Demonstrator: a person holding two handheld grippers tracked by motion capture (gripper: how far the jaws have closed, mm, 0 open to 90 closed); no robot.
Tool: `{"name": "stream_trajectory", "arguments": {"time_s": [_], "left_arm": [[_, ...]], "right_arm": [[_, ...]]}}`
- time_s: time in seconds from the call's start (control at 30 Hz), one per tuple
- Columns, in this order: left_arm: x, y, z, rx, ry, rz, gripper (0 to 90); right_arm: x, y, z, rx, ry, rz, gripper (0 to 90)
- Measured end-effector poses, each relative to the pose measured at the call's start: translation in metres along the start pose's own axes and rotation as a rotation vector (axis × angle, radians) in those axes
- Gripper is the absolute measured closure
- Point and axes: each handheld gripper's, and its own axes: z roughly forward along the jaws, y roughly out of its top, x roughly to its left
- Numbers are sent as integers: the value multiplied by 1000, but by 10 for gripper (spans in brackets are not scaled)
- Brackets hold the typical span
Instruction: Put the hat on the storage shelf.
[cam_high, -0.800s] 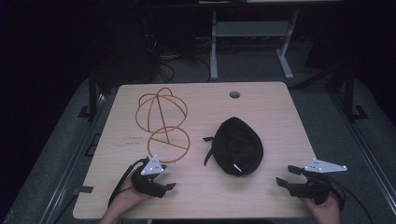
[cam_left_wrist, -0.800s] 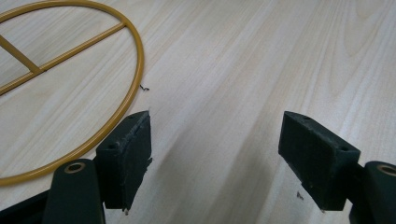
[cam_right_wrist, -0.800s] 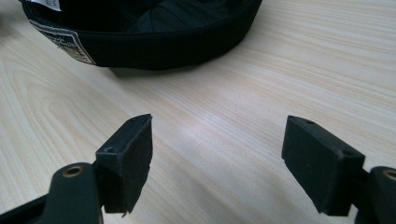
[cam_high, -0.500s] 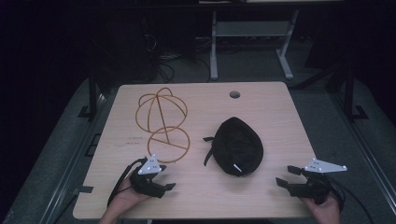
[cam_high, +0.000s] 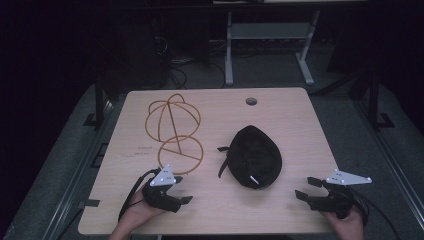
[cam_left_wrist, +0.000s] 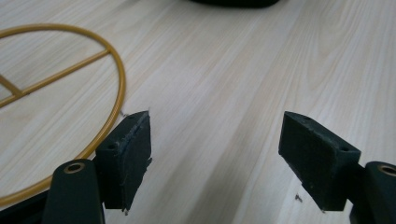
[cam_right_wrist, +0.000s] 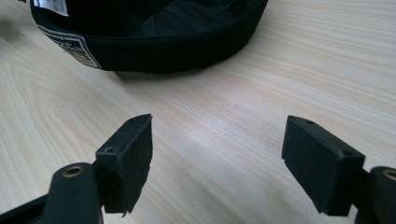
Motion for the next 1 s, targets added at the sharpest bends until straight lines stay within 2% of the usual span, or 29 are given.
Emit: {"name": "stream_trajectory", "arguments": {"time_s": [0.27,0.53,1.0], "left_arm": [[-7,15,1,-10,-30,22,249],[-12,34,-1,-37,-71,15,240],[-25,68,1,-26,-84,86,220]], "right_arm": [[0,0,0,-3,1,3,243],[0,0,0,-4,-1,4,243],[1,0,0,-7,1,-6,243]]}}
